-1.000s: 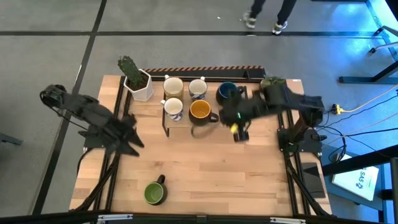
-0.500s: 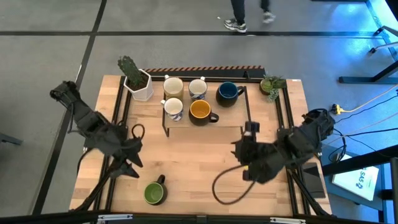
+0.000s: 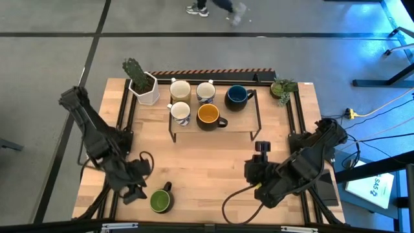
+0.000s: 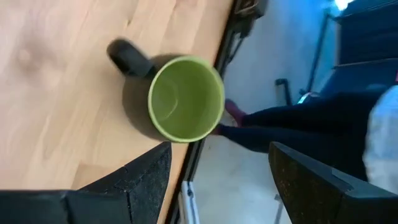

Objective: Place coffee mugs
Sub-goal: Put the black and green cup on the shelf aligned with the other black and blue cup

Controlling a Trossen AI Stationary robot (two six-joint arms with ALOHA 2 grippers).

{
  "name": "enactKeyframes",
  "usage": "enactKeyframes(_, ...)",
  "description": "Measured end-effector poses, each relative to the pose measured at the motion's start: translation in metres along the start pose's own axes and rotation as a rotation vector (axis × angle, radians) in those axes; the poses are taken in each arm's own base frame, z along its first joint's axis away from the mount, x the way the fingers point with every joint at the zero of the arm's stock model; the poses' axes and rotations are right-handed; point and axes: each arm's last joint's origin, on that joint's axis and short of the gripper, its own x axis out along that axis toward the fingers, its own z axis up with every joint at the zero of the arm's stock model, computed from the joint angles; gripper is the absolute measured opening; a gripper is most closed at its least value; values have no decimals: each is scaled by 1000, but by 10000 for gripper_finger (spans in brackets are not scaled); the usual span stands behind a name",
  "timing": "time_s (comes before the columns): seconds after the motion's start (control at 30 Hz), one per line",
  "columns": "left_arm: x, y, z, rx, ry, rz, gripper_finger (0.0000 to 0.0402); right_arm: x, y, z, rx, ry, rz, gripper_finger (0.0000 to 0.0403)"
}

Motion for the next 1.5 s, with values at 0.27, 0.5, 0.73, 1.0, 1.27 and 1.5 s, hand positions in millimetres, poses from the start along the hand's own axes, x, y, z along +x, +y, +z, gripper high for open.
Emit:
enactKeyframes(0.27,43,-3,-13,-29,25,135,263,17,9,-5,-8,33,0,111)
enactKeyframes(0.5,74,3,-17,-2,-8,276,263,22,15,0,27,-18,33,111)
enactKeyframes(0.73,95,11,-18,7,-11,387,263,22,18,3,42,-48,51,111)
enactKeyframes(1.0,112,17,-20,-57,43,444,235,22,18,3,45,-52,55,111)
enactKeyframes(1.27,113,18,-15,-100,62,449,113,22,18,4,40,-53,53,111)
enactKeyframes(1.5,114,20,-5,-60,64,431,15,22,18,4,-13,-66,38,111)
